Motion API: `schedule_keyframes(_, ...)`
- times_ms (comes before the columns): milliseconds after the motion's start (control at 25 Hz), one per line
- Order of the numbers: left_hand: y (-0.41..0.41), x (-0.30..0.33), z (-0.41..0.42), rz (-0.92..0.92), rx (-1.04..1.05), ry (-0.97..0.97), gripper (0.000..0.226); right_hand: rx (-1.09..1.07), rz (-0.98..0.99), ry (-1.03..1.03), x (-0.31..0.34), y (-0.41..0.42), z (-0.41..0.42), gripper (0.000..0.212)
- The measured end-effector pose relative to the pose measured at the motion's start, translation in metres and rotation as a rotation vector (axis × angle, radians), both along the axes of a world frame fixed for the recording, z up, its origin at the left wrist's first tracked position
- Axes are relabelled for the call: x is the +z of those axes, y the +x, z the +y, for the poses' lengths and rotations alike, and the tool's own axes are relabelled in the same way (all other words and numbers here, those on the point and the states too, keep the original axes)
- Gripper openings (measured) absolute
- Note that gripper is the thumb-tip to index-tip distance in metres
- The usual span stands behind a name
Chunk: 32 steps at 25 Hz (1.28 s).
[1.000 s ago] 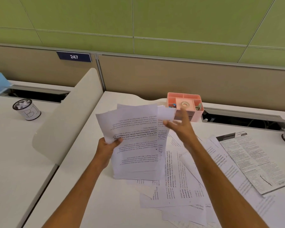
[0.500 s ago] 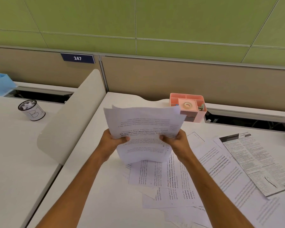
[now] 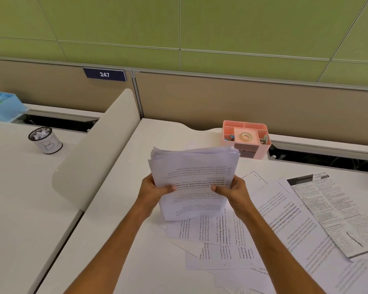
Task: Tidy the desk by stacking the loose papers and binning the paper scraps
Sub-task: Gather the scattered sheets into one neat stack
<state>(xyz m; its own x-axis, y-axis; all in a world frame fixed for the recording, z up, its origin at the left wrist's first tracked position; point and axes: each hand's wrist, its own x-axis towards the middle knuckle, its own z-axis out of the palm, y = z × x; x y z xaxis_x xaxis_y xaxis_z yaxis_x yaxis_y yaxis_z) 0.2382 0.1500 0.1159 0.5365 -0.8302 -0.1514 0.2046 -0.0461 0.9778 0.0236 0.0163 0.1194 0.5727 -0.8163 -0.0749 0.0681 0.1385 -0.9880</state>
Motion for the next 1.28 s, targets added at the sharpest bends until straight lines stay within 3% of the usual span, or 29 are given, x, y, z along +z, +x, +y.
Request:
schedule_keyframes(120,-0.01,-0.007,-0.003,0.041,0.029,0.059,0.046,-0.014,-0.009,0.046,-0.01,-0.001,0.006,0.031)
schedule_keyframes(280,-0.012,-0.011,-0.001,0.047,0.028,0.07,0.046,-0.035,-0.029,0.044,-0.014,-0.006,0.01,0.031)
schedule_keyframes(520,-0.024,-0.032,-0.004,0.0,0.021,0.18,0.029,-0.02,0.138,-0.034,-0.035,-0.018,0.013,0.017)
schedule_keyframes(720,-0.034,-0.019,-0.029,-0.055,-0.191,0.205,0.028,-0.08,0.194,-0.04,-0.029,-0.048,-0.008,0.01)
schedule_keyframes(800,-0.029,-0.024,-0.039,-0.102,-0.273,0.199,0.026,-0.105,0.18,-0.009,-0.025,-0.066,-0.018,0.016)
schedule_keyframes(920,-0.014,-0.039,-0.052,-0.202,-0.205,0.277,0.025,-0.18,0.192,-0.019,-0.027,-0.094,-0.034,0.064)
schedule_keyframes(1000,-0.002,-0.053,-0.058,-0.338,-0.119,0.366,0.033,-0.243,0.177,-0.006,-0.028,-0.11,-0.041,0.047)
schedule_keyframes(1080,0.011,-0.067,-0.064,-0.498,-0.078,0.459,0.047,-0.291,0.137,-0.011,-0.03,-0.123,-0.045,0.054)
schedule_keyframes(1120,0.018,-0.073,-0.068,-0.592,-0.092,0.513,0.056,-0.315,0.132,-0.009,-0.031,-0.127,-0.046,0.062)
schedule_keyframes(1280,0.031,-0.091,-0.079,-0.97,-0.283,0.804,0.079,-0.393,0.109,0.017,-0.04,-0.141,-0.051,0.054)
